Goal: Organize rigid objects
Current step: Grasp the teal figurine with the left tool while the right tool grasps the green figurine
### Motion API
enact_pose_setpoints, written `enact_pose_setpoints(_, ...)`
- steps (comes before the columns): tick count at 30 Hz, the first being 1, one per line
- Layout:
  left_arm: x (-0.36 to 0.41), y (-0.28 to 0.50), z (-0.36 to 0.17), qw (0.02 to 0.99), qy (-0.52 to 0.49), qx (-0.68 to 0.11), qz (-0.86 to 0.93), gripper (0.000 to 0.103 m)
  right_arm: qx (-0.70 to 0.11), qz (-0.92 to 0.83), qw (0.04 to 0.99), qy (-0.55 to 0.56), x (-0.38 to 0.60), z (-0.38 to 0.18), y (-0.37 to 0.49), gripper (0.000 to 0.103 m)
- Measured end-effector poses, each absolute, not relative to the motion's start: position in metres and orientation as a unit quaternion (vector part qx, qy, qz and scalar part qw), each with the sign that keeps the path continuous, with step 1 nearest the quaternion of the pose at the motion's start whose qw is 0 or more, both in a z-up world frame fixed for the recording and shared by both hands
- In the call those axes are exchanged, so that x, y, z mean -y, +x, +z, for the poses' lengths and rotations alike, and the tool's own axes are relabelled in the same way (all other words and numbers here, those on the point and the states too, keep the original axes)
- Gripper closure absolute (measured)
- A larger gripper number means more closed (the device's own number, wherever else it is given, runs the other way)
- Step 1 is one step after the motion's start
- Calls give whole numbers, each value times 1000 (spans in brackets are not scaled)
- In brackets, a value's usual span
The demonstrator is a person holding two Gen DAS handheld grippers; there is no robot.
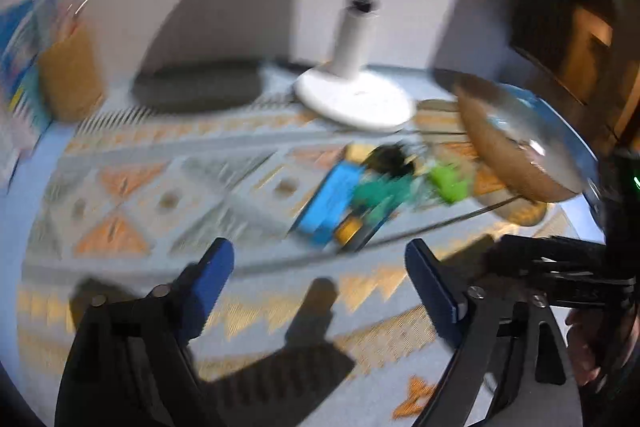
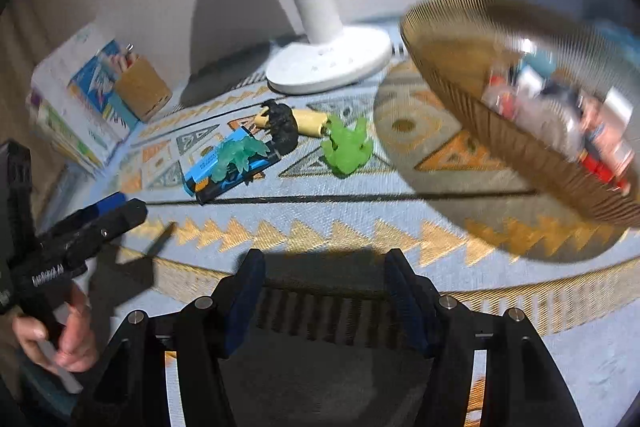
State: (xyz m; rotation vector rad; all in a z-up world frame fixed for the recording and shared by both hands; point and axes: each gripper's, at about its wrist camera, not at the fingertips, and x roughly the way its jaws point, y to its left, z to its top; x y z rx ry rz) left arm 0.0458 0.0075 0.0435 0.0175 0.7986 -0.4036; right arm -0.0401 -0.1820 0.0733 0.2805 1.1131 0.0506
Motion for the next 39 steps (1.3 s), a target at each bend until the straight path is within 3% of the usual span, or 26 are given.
enact_pose_setpoints(8, 53, 81, 31, 879, 118, -377, -266, 30, -504, -25, 858, 98, 181, 79, -1, 43)
enact_pose_setpoints(9, 57, 84, 27, 876, 125, -381, -268, 34, -505, -23, 857, 98, 180, 77, 3, 43)
enact_pose_setpoints(16, 61, 86, 19, 867, 144, -383, -284, 34, -507, -39, 857, 84, 180, 64, 20, 43)
enact_pose_setpoints(19, 64, 91, 13, 863, 141, -392, -286, 42, -500, -51, 862, 71, 176, 61, 24, 44)
enact_pose_setpoints(23, 68, 91, 13, 865, 138, -384, -291, 55, -496, -61, 864, 66, 177, 61, 27, 56)
enact_pose_setpoints(24, 68, 90, 14, 867, 138, -382, -290, 55, -495, -60, 864, 68, 178, 61, 27, 63)
enact_pose_setpoints(26, 69, 88, 14, 868, 141, -379, -288, 56, -493, -59, 865, 69, 179, 61, 27, 67)
enact_pose_setpoints(39, 50, 38, 54, 896, 107, -344, -260, 56, -478, -30, 875, 69, 165, 79, -1, 68)
